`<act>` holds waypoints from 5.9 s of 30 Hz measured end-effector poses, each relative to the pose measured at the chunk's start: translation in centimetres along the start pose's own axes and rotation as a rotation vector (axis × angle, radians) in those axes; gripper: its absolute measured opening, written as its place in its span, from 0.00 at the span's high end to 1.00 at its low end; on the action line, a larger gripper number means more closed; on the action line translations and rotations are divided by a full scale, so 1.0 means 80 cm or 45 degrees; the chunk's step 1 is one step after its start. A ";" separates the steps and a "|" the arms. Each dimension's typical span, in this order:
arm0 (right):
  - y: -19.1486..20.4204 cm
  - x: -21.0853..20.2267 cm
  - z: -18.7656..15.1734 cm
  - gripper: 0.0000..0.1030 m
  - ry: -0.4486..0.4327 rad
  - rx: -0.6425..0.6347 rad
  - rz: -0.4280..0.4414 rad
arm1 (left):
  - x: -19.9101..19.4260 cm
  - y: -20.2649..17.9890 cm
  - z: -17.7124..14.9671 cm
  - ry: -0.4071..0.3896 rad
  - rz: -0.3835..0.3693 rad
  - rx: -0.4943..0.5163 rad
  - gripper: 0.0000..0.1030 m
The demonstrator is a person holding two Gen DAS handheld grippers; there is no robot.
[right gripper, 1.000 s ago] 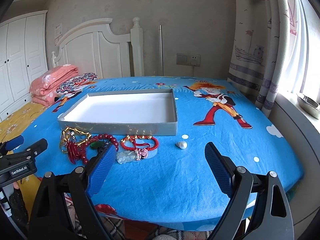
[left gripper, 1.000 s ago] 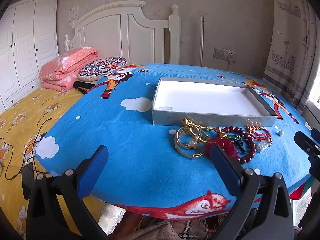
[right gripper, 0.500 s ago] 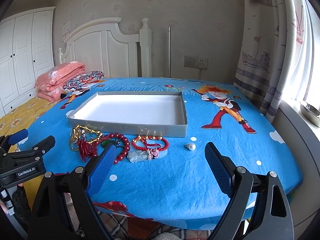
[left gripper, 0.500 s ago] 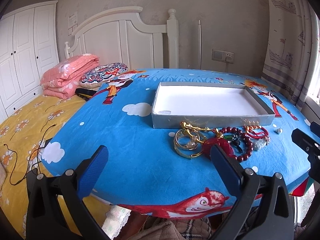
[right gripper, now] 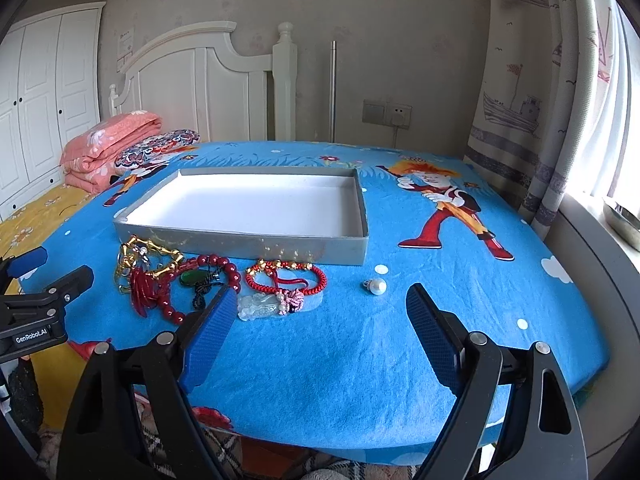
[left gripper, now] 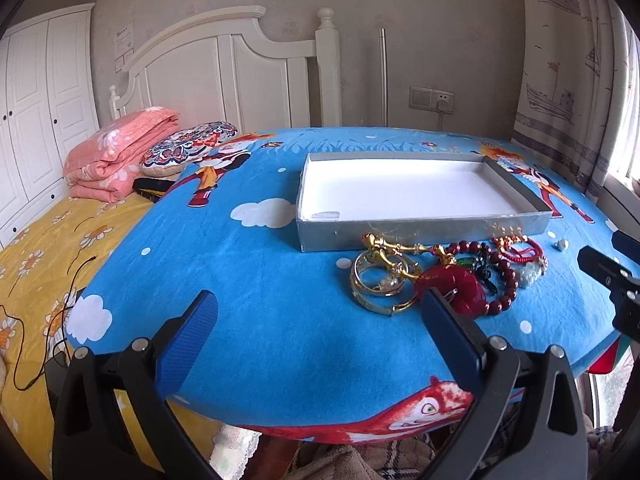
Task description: Organize jewelry
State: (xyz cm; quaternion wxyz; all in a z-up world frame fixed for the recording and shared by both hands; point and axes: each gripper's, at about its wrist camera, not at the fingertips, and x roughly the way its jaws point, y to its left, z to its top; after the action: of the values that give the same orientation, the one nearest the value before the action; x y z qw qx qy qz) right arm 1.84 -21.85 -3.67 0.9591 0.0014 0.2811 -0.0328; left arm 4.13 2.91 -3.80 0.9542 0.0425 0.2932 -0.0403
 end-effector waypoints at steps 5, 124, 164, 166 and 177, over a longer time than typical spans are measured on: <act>-0.011 0.018 -0.005 0.38 0.050 0.065 0.055 | 0.015 -0.001 -0.010 0.036 -0.080 -0.023 0.13; 0.063 0.188 0.149 0.75 0.084 -0.124 -0.034 | 0.165 -0.056 0.200 0.029 0.070 -0.013 0.90; 0.005 0.042 0.039 0.37 0.033 -0.077 0.044 | 0.024 -0.046 0.052 -0.098 0.058 -0.038 0.05; -0.006 0.037 0.027 0.37 0.039 -0.054 0.039 | 0.025 -0.042 0.041 -0.082 0.054 -0.046 0.05; -0.043 0.033 -0.019 0.37 0.079 0.033 0.033 | 0.021 -0.043 0.002 -0.050 0.052 -0.008 0.05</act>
State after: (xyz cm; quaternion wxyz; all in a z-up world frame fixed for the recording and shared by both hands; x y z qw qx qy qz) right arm 3.02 -25.38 -6.31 0.9502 0.0183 0.3102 -0.0241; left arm 5.26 -0.62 -4.86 0.9606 0.0446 0.2735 -0.0206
